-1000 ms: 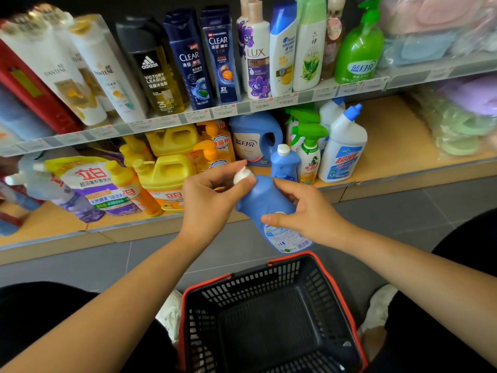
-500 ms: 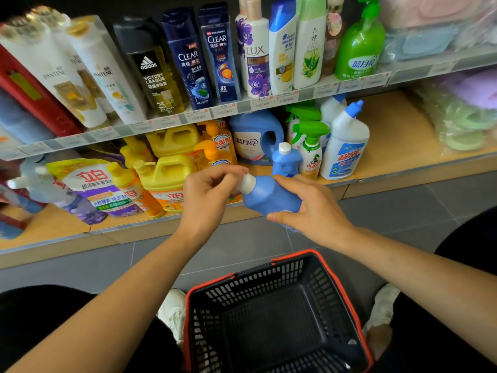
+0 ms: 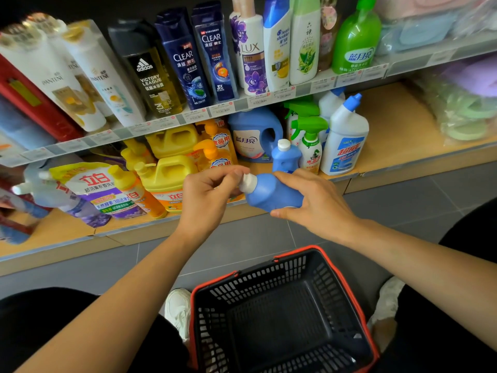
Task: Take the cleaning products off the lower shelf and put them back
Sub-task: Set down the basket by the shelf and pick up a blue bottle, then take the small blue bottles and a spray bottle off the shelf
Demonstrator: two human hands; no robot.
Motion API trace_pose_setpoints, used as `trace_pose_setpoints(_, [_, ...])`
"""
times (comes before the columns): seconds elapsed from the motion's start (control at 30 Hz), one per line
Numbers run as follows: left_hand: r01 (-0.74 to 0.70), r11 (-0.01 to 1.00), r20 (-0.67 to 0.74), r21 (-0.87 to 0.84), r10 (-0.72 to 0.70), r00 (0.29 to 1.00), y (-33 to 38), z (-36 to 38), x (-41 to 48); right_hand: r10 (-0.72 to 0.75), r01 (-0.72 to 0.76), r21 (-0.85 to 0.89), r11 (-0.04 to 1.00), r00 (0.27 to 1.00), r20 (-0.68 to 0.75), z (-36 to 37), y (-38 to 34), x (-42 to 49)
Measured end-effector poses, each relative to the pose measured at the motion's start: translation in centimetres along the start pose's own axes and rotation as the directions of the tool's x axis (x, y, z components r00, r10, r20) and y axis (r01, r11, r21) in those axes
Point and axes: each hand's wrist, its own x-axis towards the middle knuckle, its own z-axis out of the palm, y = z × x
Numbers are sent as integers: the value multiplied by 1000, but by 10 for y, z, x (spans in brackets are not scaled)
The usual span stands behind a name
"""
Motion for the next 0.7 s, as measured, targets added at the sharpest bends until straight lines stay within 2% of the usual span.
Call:
trace_pose_setpoints(0.2, [-66,997,71,39,63,995,0,-1,0,35,-39,101,994,999,42,1,4,0])
trace_pose_setpoints(0.37, [28,997,110,-65,-21,994,-1,2,2,110,-149,337,929,985,133,3,11,1])
trace_pose_setpoints(0.47, [55,998,216,41,-63,974,-8,4,4,142,-227,453,862,966,214,4,15,5])
trace_pose_setpoints(0.57, [71,990,334,120,-108,936,-17,7,4,161,-276,499,821,952,262,9,18,7])
trace_pose_setpoints(0.7, [26,990,366,138,-76,928,-29,7,10,170,-352,509,785,913,370,17,25,15])
